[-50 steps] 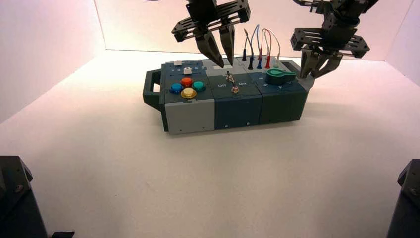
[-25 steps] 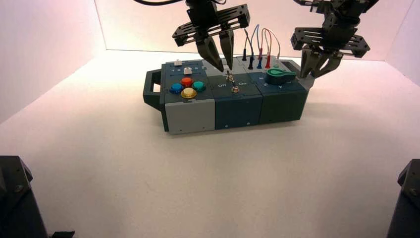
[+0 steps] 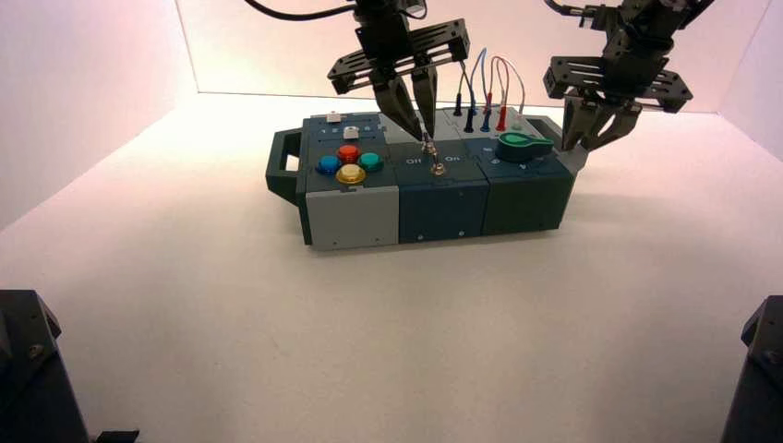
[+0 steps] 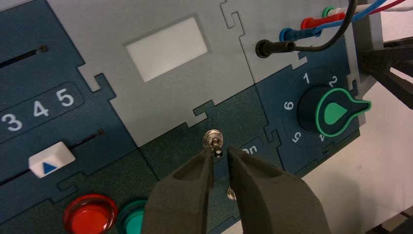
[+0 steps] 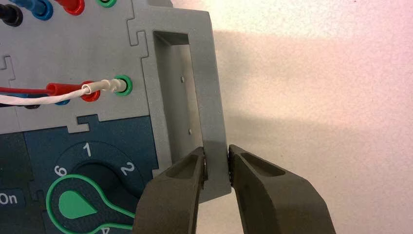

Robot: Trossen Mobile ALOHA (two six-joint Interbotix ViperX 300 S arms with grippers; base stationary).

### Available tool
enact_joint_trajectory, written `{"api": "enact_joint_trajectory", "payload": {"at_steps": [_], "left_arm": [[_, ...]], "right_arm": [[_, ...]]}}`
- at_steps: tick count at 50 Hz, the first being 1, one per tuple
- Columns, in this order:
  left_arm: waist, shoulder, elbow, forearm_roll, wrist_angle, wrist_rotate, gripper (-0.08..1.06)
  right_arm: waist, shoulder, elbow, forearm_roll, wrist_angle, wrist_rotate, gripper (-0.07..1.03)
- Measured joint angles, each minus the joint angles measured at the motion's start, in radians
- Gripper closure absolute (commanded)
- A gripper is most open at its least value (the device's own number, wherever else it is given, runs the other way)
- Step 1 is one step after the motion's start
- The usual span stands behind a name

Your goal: Flip the top switch on with the left gripper.

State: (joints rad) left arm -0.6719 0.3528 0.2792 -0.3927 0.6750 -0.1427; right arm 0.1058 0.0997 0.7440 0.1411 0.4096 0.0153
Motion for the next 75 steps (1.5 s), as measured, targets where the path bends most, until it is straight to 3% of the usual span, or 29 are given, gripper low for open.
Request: {"api": "enact_joint_trajectory", "payload": {"at_steps": [8, 15, 36, 44, 55, 61, 75], "left_arm": [[0.002, 0.003, -0.003, 0.0, 0.009, 0.0, 1.01], [0.002, 0.008, -0.012, 0.002, 0.023, -0.002, 1.01], [-0.002, 0.087, -0.13, 0.02, 0.15, -0.017, 1.01], [-0.018, 0.107, -0.175, 0.067, 0.178, -0.058, 1.01], [-0.067, 0.14, -0.255, 0.236, 0.27, -0.17, 1.01], [-0.077, 0.153, -0.285, 0.264, 0.298, -0.178, 1.01], [-0.083, 0.192, -0.351, 0.275, 0.334, -0.184, 1.01]], "right_arm": [[-0.002, -0.002, 0.002, 0.0, -0.002, 0.0, 0.99], [-0.002, -0.002, 0.002, 0.0, -0.002, 0.0, 0.99], [-0.008, -0.002, 0.012, -0.002, -0.012, 0.0, 0.99], [-0.012, -0.002, 0.014, -0.002, -0.015, 0.0, 0.99], [-0.011, -0.002, 0.015, -0.002, -0.02, 0.0, 0.99], [-0.011, -0.002, 0.015, -0.003, -0.021, 0.0, 0.99], [-0.018, 0.0, 0.021, -0.008, -0.034, 0.008, 0.99]]}}
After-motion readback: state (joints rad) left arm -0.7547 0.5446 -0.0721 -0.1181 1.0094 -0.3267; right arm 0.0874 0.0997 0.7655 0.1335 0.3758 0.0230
